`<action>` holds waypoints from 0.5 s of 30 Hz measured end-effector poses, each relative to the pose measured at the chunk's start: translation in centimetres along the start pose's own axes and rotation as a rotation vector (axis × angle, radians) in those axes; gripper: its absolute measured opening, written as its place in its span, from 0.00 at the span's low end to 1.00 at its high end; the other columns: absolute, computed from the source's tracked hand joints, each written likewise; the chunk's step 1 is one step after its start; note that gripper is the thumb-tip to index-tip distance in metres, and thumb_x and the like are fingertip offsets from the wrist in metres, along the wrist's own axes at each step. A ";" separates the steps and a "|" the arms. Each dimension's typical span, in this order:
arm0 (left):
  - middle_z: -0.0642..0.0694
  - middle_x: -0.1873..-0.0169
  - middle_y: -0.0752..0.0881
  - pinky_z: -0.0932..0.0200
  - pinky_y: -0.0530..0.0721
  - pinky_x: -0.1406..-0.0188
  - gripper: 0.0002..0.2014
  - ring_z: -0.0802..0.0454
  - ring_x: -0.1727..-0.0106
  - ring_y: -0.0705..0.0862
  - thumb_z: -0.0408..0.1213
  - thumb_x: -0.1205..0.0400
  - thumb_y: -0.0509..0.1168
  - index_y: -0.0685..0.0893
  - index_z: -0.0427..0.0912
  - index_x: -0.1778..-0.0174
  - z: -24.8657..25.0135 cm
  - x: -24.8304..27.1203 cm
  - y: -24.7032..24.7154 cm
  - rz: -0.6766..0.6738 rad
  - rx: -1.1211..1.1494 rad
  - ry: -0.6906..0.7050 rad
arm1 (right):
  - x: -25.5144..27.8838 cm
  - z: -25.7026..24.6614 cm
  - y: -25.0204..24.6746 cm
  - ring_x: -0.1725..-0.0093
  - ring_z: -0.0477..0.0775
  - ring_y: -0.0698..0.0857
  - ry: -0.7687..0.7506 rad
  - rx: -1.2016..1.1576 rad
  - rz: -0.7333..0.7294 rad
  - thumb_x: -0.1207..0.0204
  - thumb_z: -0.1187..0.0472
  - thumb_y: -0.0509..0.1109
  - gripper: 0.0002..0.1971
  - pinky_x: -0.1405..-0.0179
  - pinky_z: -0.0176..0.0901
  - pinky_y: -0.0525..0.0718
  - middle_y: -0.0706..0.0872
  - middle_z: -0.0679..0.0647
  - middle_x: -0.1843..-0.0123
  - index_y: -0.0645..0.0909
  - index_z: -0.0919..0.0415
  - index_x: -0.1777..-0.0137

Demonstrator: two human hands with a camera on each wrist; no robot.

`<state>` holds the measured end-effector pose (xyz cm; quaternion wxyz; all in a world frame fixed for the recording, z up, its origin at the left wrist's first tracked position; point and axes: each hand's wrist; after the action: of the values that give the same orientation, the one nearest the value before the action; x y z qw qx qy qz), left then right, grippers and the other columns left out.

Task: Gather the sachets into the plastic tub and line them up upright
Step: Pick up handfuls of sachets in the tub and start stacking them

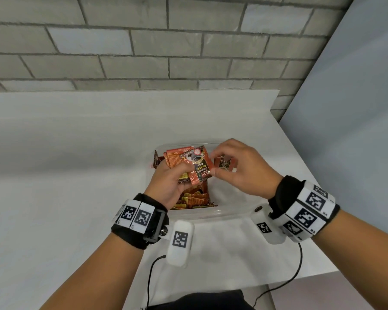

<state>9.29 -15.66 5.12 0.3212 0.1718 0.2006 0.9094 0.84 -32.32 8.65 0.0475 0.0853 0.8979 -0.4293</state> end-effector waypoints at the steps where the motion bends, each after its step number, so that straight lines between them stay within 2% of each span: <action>1: 0.41 0.50 0.89 0.39 0.85 0.44 0.13 0.43 0.45 0.87 0.21 0.20 0.62 0.83 0.41 0.48 0.0 0.0 0.0 0.004 0.000 -0.001 | -0.2 -0.1 -0.2 0.52 0.48 0.81 0.067 -0.037 0.041 0.27 0.56 0.75 0.10 0.59 0.26 0.73 0.81 0.46 0.49 0.81 0.51 0.48; 3: 0.43 0.53 0.89 0.41 0.86 0.46 0.13 0.45 0.48 0.88 0.20 0.21 0.62 0.83 0.42 0.50 0.0 -0.1 0.1 0.011 0.004 0.016 | -0.4 -0.2 -0.2 0.57 0.47 0.83 0.207 -0.110 0.043 0.25 0.55 0.74 0.09 0.63 0.24 0.75 0.85 0.46 0.52 0.78 0.52 0.49; 6: 0.45 0.57 0.90 0.47 0.88 0.53 0.14 0.48 0.53 0.89 0.18 0.21 0.61 0.83 0.42 0.51 0.1 -0.2 0.1 -0.005 -0.009 0.033 | -0.2 -0.3 0.4 0.62 0.42 0.85 0.305 -0.269 -0.066 0.26 0.56 0.75 0.12 0.59 0.32 0.79 0.88 0.48 0.57 0.77 0.54 0.47; 10: 0.41 0.53 0.89 0.45 0.89 0.53 0.14 0.41 0.51 0.88 0.19 0.22 0.62 0.83 0.41 0.48 0.1 -0.1 -0.1 -0.059 -0.045 0.009 | -0.4 -0.3 0.7 0.67 0.48 0.85 0.257 -0.380 -0.025 0.26 0.66 0.74 0.10 0.58 0.42 0.84 0.87 0.54 0.63 0.81 0.51 0.49; 13: 0.43 0.56 0.89 0.49 0.89 0.55 0.10 0.45 0.54 0.88 0.24 0.22 0.65 0.84 0.42 0.50 0.2 -0.3 -0.2 -0.080 -0.100 0.009 | -1.2 -0.2 0.5 0.64 0.42 0.80 0.205 -0.334 0.033 0.21 0.69 0.67 0.13 0.63 0.37 0.81 0.84 0.47 0.60 0.86 0.50 0.46; 15: 0.46 0.58 0.90 0.48 0.88 0.53 0.13 0.49 0.54 0.89 0.22 0.22 0.66 0.84 0.44 0.49 0.1 -0.4 -0.2 -0.089 -0.111 0.013 | -1.5 -0.3 0.3 0.64 0.40 0.80 0.186 -0.318 0.027 0.20 0.68 0.65 0.14 0.65 0.32 0.79 0.83 0.44 0.58 0.85 0.51 0.42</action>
<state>9.79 -15.75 5.03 0.3691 0.1389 0.1593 0.9050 2.39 -32.07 8.78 -0.0169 0.1282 0.9537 -0.2716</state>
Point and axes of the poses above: each hand's wrist, its own x-axis away from the middle knuckle, its own y-axis out of the palm, z = x × y
